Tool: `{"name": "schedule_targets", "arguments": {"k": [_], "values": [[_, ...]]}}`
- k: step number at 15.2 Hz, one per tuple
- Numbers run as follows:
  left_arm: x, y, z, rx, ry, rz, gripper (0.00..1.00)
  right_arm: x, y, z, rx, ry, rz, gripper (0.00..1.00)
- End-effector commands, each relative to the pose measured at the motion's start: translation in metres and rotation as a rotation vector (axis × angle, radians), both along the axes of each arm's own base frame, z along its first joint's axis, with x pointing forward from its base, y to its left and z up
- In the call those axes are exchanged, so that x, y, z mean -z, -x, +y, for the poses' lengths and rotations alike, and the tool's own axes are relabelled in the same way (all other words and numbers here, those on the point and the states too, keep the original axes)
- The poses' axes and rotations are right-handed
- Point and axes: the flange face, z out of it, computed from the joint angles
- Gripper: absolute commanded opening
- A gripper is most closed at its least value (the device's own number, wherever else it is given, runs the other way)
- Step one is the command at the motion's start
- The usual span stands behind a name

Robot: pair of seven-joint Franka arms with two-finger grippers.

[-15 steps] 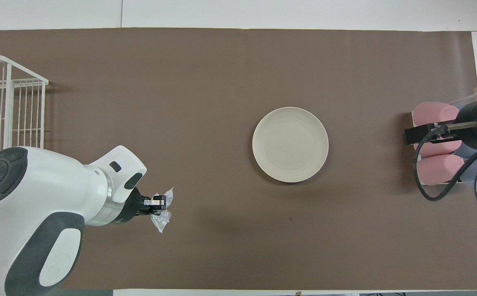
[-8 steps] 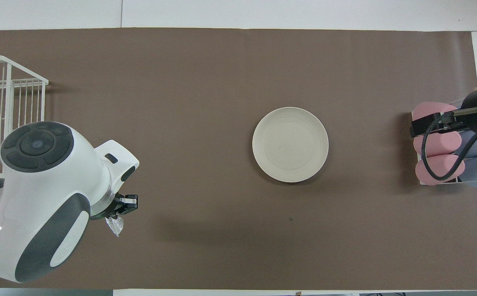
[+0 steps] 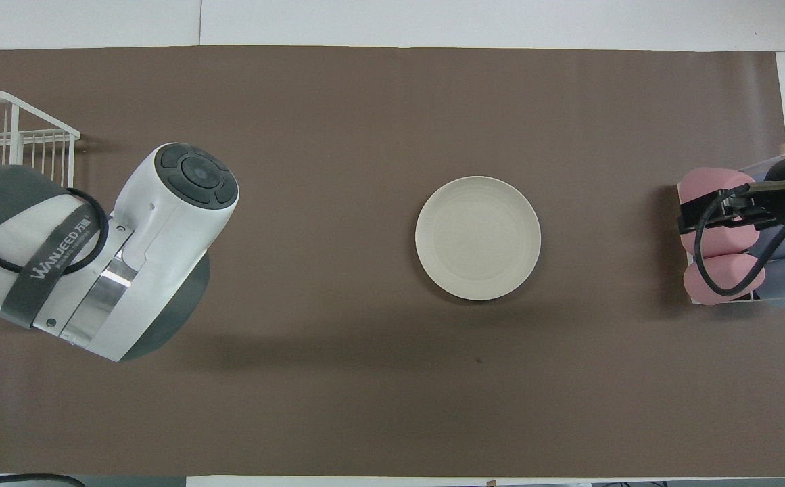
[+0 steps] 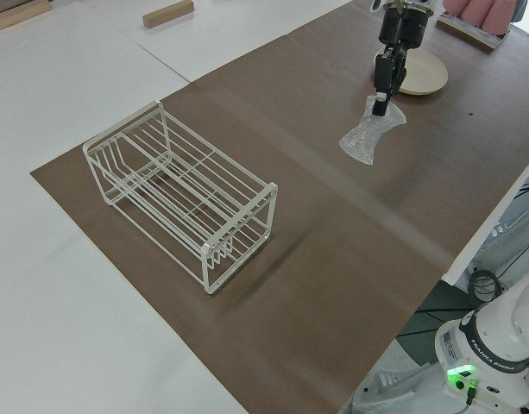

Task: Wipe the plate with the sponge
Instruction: 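Carry the sponge to the rack with the left gripper while the right gripper retracts, then lower the sponge into the rack and open the left gripper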

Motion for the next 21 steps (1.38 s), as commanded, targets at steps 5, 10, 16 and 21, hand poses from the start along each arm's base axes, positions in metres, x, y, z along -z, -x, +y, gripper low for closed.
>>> {"name": "schedule_targets", "arguments": {"k": [5, 10, 16, 21], "values": [[0.016, -0.061, 0.048, 0.045, -0.341, -0.083, 0.0, -0.008, 0.007, -0.013, 0.043, 0.007, 0.006, 1.0], [0.052, -0.129, 0.092, 0.003, -0.441, -0.087, 0.0, -0.013, 0.017, -0.031, 0.061, -0.009, 0.039, 1.0], [0.086, -0.155, 0.12, -0.071, -0.364, -0.142, 0.0, -0.015, 0.015, -0.048, 0.031, -0.019, 0.021, 1.0], [0.095, -0.155, 0.124, -0.114, -0.345, -0.2, 0.0, -0.016, 0.015, -0.041, 0.017, -0.018, 0.019, 1.0]]}}
